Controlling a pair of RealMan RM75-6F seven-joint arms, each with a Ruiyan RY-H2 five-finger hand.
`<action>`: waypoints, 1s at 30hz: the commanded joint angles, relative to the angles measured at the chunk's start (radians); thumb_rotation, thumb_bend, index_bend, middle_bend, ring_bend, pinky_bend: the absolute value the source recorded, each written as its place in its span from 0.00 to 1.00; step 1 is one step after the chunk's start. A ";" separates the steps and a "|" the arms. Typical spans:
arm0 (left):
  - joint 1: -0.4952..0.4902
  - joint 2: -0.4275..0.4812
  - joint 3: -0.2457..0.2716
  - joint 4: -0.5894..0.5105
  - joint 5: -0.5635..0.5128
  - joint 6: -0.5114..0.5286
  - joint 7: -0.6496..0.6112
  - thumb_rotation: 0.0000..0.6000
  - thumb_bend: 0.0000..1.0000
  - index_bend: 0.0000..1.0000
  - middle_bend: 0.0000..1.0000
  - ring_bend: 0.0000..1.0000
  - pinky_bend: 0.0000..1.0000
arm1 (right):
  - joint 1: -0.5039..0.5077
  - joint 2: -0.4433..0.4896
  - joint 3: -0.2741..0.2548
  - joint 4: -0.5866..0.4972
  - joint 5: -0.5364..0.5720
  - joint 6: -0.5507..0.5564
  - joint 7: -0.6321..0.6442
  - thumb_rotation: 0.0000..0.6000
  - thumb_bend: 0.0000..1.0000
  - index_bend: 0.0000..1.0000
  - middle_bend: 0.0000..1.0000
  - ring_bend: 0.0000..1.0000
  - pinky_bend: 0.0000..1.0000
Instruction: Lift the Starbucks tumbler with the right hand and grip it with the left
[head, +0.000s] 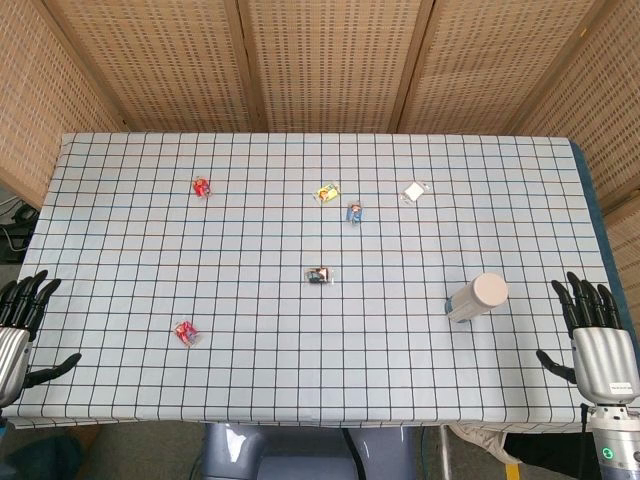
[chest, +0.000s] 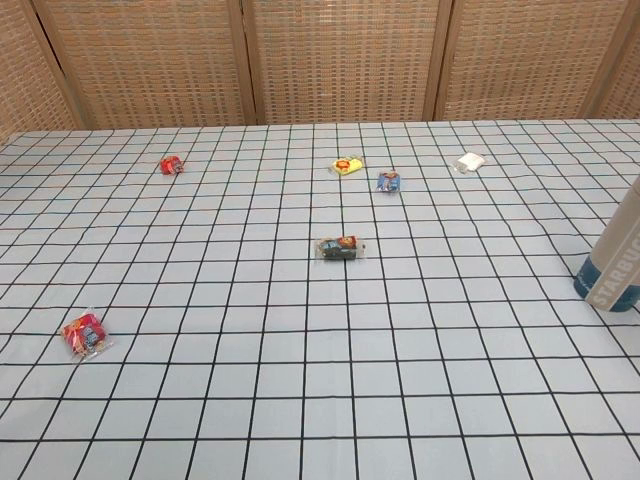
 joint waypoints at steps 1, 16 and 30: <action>-0.001 0.001 0.000 0.000 -0.002 -0.003 0.000 1.00 0.00 0.00 0.00 0.00 0.00 | 0.001 -0.001 0.001 0.001 -0.003 0.001 0.004 1.00 0.00 0.00 0.00 0.00 0.00; -0.019 -0.006 -0.011 -0.009 -0.040 -0.047 0.031 1.00 0.00 0.00 0.00 0.00 0.00 | 0.186 0.204 0.049 -0.073 0.021 -0.305 0.245 1.00 0.00 0.00 0.00 0.00 0.00; -0.034 -0.031 -0.020 -0.004 -0.067 -0.074 0.080 1.00 0.00 0.00 0.00 0.00 0.00 | 0.407 0.278 0.069 -0.088 0.154 -0.703 0.245 1.00 0.28 0.12 0.10 0.02 0.00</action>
